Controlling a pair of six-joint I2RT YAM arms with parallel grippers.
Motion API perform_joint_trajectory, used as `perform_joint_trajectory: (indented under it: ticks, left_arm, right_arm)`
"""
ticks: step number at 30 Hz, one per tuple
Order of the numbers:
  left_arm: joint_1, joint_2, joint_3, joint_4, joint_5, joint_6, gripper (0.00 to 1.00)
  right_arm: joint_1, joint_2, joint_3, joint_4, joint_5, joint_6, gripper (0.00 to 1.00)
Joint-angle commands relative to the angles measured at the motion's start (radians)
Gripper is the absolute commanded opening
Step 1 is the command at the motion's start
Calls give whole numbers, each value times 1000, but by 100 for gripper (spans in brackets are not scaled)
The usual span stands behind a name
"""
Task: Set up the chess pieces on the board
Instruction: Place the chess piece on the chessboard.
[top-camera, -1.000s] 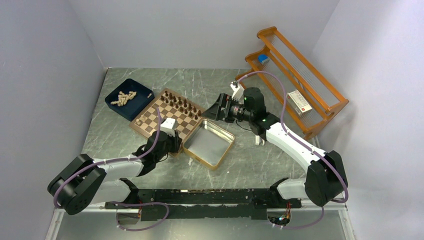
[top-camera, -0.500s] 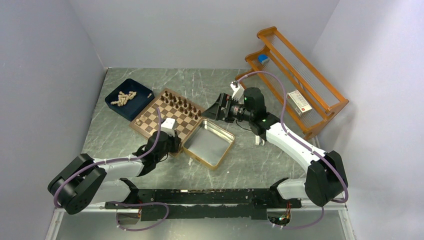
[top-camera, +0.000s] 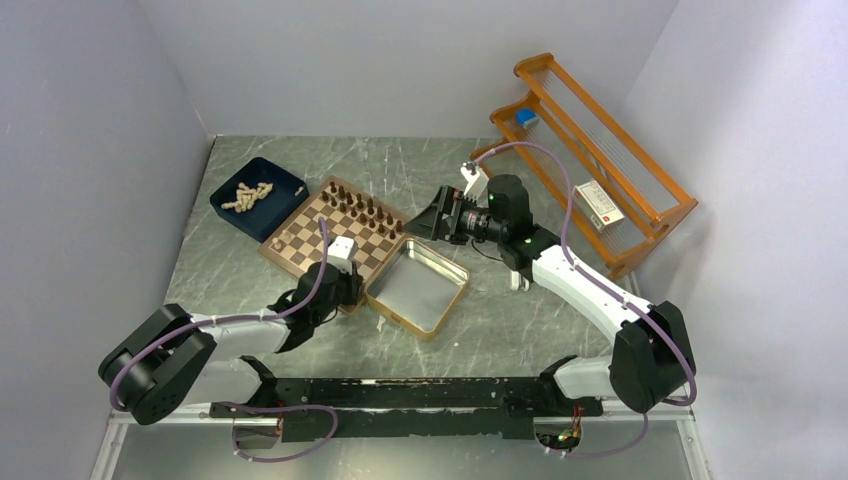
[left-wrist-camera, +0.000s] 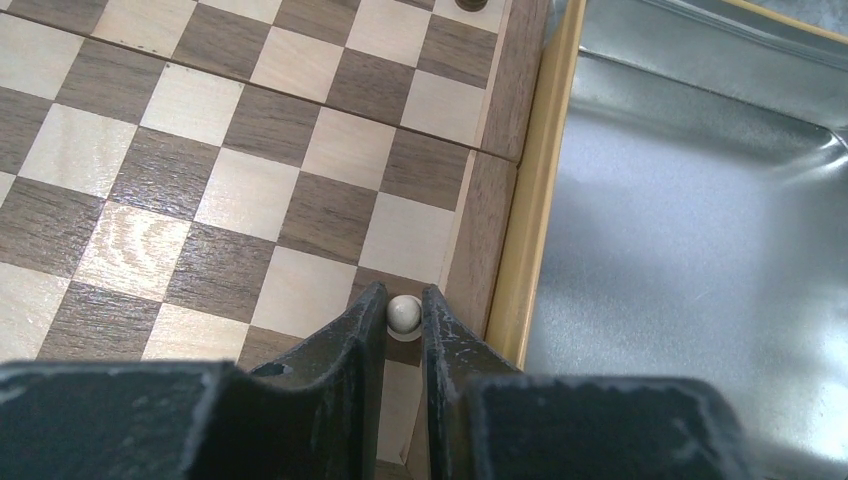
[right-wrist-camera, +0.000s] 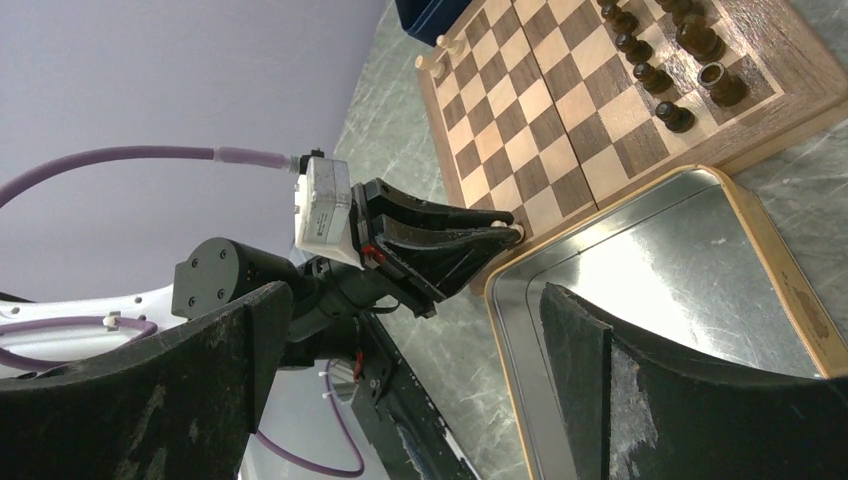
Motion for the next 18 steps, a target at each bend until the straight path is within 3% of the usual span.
perform_joint_trajectory:
  ticks: [1,18]
  left_arm:
    - [-22,3,17,10,-45,11,21]
    - [-35,17,29,-1,-82,19,22]
  right_arm:
    - [-4,-9,-3,16,-13,-6,100]
    - [-4,-2,16,7,-19,-9,100]
